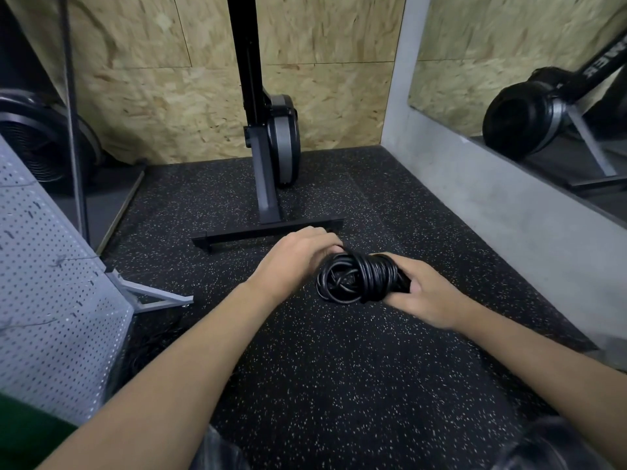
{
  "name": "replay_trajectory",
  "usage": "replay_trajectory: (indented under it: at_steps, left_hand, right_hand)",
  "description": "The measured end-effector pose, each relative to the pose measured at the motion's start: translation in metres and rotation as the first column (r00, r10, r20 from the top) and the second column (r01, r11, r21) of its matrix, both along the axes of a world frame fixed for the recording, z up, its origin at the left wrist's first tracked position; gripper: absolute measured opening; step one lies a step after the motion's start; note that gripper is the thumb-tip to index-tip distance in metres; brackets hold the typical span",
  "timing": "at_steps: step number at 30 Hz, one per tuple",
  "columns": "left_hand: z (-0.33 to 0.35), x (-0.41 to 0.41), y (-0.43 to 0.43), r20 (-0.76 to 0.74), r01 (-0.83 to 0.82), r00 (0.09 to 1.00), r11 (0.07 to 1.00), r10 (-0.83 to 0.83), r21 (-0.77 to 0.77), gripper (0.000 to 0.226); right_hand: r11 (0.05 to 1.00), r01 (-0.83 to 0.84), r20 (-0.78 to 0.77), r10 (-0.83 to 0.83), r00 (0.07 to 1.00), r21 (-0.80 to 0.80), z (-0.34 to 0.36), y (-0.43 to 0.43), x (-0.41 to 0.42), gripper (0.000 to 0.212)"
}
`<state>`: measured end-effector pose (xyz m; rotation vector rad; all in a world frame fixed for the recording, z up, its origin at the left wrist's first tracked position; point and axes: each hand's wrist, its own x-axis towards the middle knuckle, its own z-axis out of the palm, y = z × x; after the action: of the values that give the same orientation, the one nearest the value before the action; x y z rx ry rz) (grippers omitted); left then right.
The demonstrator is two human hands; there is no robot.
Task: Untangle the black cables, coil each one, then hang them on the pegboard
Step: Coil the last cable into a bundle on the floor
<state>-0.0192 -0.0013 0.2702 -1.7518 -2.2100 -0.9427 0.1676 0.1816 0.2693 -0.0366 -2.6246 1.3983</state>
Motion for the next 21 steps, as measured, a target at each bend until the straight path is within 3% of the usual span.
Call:
replay_trajectory:
  at_steps: [2,4,6,7,11,14,15,21]
  left_hand:
    - [-0.001,0.004,0.0,0.135,0.008,0.991,0.999,-0.013,0.038,0.011]
    - [-0.005,0.008,0.0,0.254,-0.01,0.967,0.998,-0.005,0.06,0.022]
    - [-0.009,0.014,0.004,0.33,-0.046,0.943,0.998,0.033,0.032,0.015]
    - [-0.008,0.019,0.005,0.369,-0.067,0.927,0.998,0.06,0.005,0.008]
    - [-0.003,0.039,0.009,0.563,-0.156,0.814,0.987,0.143,-0.025,0.028]
    - [0.006,0.049,0.005,0.746,-0.232,0.655,0.971,0.116,0.053,0.005]
    - [0.009,0.051,0.004,0.784,-0.247,0.612,0.967,0.1,0.07,0.008]
    - [0.018,0.045,-0.003,0.744,-0.039,0.668,0.999,0.001,0.033,0.017]
  right_hand:
    - [0.996,0.021,-0.001,-0.021,1.0,-0.085,0.002,-0.004,-0.002,0.023]
    - [0.98,0.059,0.021,-0.056,0.998,-0.187,0.004,-0.007,-0.003,0.013]
    - [0.922,0.115,0.062,-0.099,0.993,-0.369,0.003,-0.009,-0.003,0.011]
    - [0.865,0.152,0.095,-0.12,0.988,-0.479,0.003,-0.01,-0.004,0.014]
    - [0.634,0.233,0.203,-0.12,0.972,-0.738,0.001,-0.011,-0.006,0.045]
    - [0.565,0.301,0.277,-0.129,0.952,-0.769,-0.003,-0.009,-0.006,0.059]
    - [0.555,0.311,0.293,-0.124,0.948,-0.772,-0.005,-0.008,-0.006,0.061]
    - [0.466,0.382,0.393,-0.078,0.916,-0.798,0.001,-0.01,-0.006,0.045]
